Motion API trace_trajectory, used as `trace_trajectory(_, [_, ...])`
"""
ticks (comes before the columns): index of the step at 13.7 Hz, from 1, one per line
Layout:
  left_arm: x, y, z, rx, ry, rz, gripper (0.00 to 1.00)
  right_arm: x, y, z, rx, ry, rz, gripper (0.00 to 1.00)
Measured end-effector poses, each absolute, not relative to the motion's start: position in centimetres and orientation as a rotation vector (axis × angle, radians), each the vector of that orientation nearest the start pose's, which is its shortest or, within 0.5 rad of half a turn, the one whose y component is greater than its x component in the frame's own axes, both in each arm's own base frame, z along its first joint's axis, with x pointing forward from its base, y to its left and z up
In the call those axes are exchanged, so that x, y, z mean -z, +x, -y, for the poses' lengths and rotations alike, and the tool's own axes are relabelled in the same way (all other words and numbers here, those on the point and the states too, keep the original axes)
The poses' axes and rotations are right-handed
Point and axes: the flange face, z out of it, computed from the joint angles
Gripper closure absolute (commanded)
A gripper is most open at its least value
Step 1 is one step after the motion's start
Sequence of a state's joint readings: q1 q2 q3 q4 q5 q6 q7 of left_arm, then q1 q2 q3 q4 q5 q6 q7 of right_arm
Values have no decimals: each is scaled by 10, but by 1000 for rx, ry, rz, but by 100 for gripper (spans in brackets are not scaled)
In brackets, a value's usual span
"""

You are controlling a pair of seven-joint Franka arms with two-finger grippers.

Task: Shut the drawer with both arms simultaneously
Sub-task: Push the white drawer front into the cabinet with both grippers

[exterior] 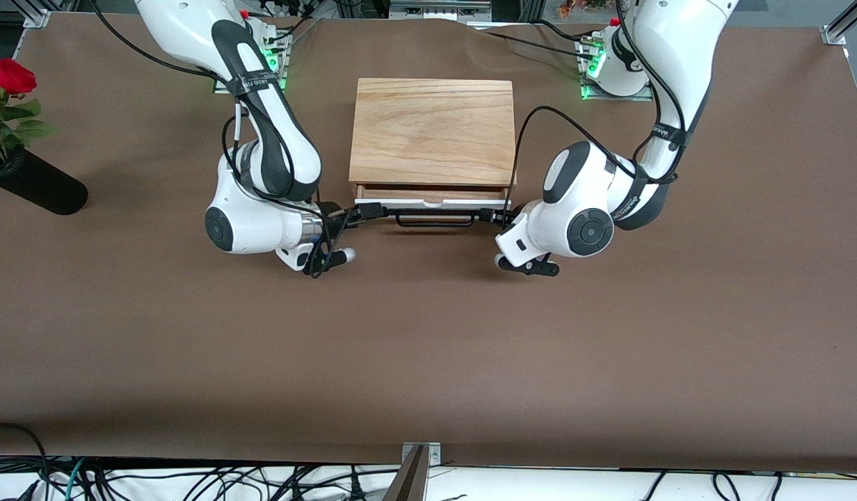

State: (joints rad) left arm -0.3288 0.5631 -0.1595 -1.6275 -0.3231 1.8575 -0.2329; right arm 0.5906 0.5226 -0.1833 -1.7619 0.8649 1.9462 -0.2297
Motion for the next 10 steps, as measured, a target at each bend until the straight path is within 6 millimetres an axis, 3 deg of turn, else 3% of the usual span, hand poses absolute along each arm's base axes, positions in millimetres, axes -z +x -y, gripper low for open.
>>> trace_trajectory(6, [-273, 552, 315, -894, -3223, -192, 0, -265, 530, -292, -520, -2461, 200, 0])
trace_trajectory(10, [-272, 550, 315, -917, -3211, -197, 0, -265, 525, -286, -514, -2454, 167, 0])
